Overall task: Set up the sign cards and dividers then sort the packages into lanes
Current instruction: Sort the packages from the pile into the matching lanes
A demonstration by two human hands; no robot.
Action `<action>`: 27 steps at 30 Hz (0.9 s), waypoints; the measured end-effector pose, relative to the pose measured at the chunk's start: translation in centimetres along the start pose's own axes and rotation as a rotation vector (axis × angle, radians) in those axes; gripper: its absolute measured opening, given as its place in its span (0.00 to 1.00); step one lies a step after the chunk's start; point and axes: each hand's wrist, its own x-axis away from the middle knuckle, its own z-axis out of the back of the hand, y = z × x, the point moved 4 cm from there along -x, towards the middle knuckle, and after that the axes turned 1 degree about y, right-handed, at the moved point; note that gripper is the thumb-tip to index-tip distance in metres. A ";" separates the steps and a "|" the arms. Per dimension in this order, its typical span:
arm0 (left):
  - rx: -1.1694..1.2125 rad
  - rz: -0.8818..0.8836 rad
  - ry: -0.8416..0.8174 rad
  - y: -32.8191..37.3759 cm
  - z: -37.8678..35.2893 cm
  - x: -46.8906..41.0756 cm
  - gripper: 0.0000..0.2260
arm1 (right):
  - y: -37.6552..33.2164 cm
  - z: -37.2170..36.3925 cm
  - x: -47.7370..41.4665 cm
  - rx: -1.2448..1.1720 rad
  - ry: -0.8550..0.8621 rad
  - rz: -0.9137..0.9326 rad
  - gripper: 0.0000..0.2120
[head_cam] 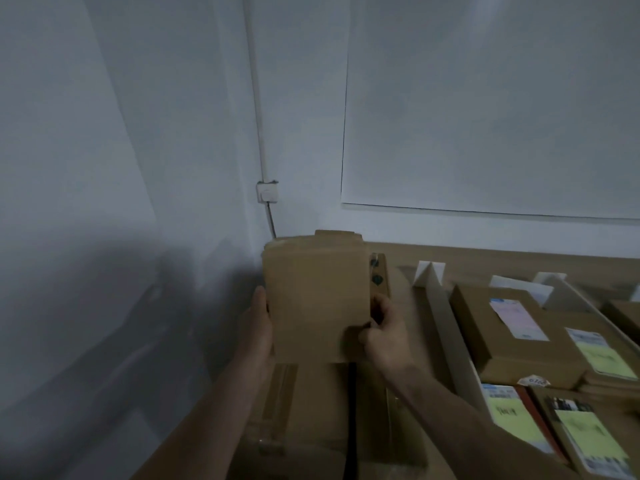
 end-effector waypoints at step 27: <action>0.024 0.347 -0.258 -6.8 2.0 3.5 0.20 | 6.0 3.2 1.8 -0.164 0.014 -0.234 0.11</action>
